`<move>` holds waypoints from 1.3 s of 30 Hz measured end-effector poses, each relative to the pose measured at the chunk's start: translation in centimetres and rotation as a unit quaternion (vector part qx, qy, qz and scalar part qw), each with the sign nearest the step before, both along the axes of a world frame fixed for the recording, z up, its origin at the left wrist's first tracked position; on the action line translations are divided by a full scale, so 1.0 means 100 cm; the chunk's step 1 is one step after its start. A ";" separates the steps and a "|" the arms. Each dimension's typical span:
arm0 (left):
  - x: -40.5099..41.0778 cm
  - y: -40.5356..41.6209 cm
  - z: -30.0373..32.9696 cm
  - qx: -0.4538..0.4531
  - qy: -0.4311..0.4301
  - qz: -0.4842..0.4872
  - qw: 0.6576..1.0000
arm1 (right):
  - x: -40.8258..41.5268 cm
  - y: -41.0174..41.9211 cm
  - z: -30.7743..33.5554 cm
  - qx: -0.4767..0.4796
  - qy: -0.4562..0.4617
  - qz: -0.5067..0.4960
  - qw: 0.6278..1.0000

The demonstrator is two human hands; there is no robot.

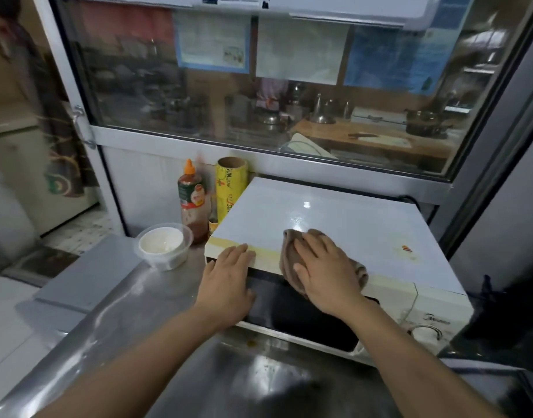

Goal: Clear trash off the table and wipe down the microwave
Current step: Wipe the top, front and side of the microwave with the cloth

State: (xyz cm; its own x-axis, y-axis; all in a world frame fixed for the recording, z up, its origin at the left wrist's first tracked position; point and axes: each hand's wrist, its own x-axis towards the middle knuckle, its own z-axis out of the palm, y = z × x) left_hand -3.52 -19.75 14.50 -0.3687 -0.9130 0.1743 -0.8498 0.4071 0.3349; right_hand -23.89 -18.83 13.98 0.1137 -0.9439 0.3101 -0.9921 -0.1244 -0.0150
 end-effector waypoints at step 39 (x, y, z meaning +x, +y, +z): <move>-0.058 0.064 0.098 0.288 0.459 -0.015 0.840 | -0.044 0.145 0.088 -0.031 -0.434 -0.087 0.896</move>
State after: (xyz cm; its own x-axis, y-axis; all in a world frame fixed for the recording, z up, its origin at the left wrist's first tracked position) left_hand -9.30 -13.38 24.29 -0.3454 -0.9359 -0.0694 -0.1171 -0.0303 0.9927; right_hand -28.32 -4.33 22.78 -0.3421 -0.9022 0.2625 -0.6153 0.0039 -0.7883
